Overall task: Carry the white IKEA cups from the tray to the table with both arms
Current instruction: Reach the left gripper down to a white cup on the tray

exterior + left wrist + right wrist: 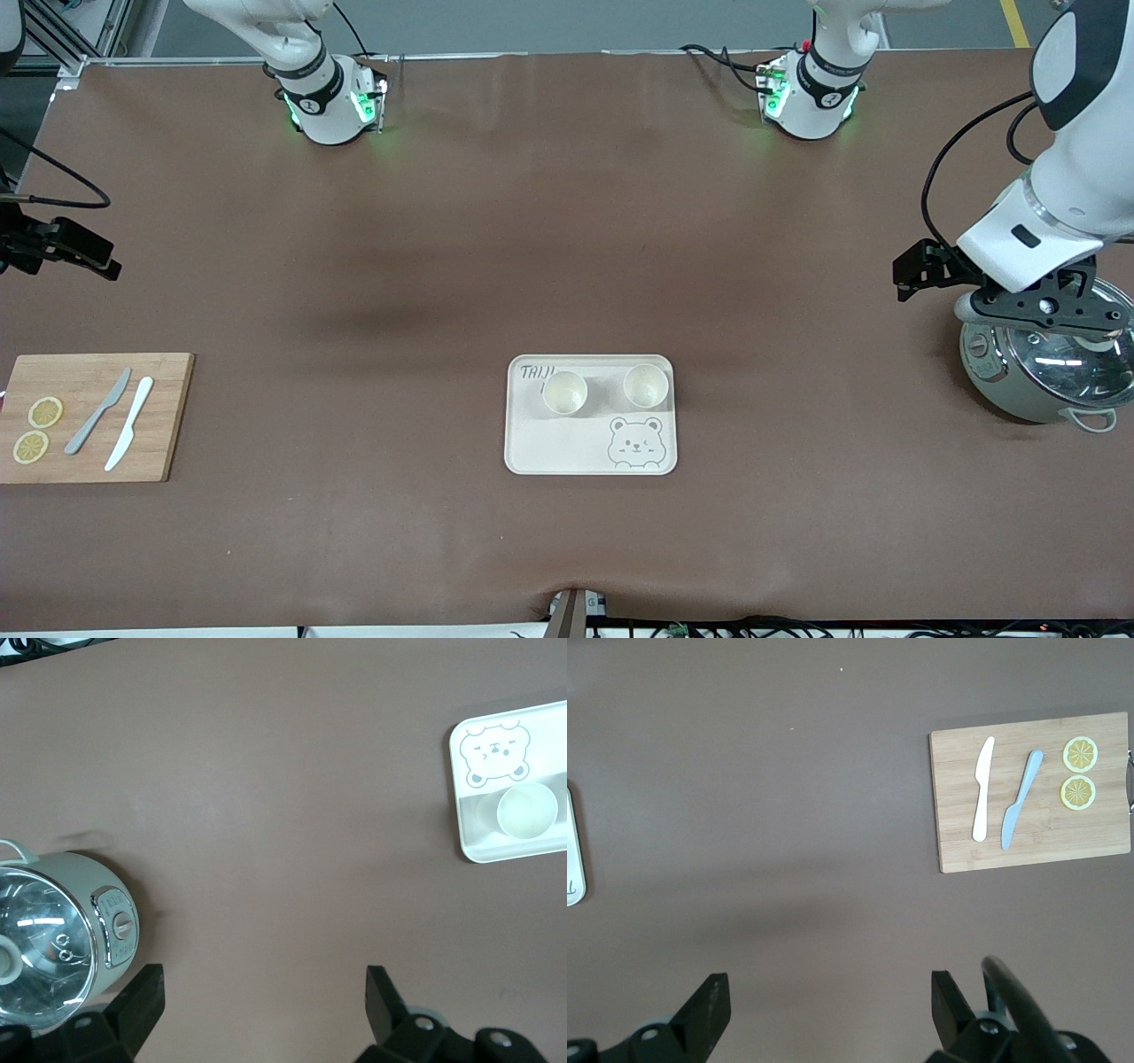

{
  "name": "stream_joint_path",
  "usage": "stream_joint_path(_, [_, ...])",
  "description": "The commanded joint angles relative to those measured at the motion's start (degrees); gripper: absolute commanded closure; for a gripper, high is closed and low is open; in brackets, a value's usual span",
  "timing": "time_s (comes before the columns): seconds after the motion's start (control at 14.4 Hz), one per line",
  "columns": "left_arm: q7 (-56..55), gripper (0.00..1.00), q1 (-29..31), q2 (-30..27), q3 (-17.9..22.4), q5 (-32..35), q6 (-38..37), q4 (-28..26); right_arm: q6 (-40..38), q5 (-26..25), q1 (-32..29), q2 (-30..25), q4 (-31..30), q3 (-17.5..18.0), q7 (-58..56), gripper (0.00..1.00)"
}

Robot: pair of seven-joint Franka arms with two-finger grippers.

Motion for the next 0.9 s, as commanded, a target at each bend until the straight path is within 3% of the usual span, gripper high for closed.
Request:
stream_joint_path(0.0, [0.8, 0.0, 0.9, 0.3, -0.1, -0.6, 0.5, 0.1, -0.7, -0.2, 1.2, 0.8, 1.7, -0.7, 0.5, 0.0])
stream_joint_path(0.28, [-1.6, 0.0, -1.4, 3.6, -0.2, -0.6, 4.3, 0.1, -0.9, 0.0, 4.0, 1.1, 1.7, -3.7, 0.5, 0.0])
stream_joint_path(0.55, [-6.3, 0.0, -5.7, 9.2, -0.7, -0.8, 8.4, -0.1, -0.9, 0.2, 4.1, 1.1, 1.7, -3.9, 0.5, 0.0])
stream_joint_path(0.83, [-17.3, 0.0, -13.8, 20.3, -0.7, -0.7, 11.5, 5.6, -0.7, 0.3, 3.8, 1.1, 1.8, -3.9, 0.5, 0.0])
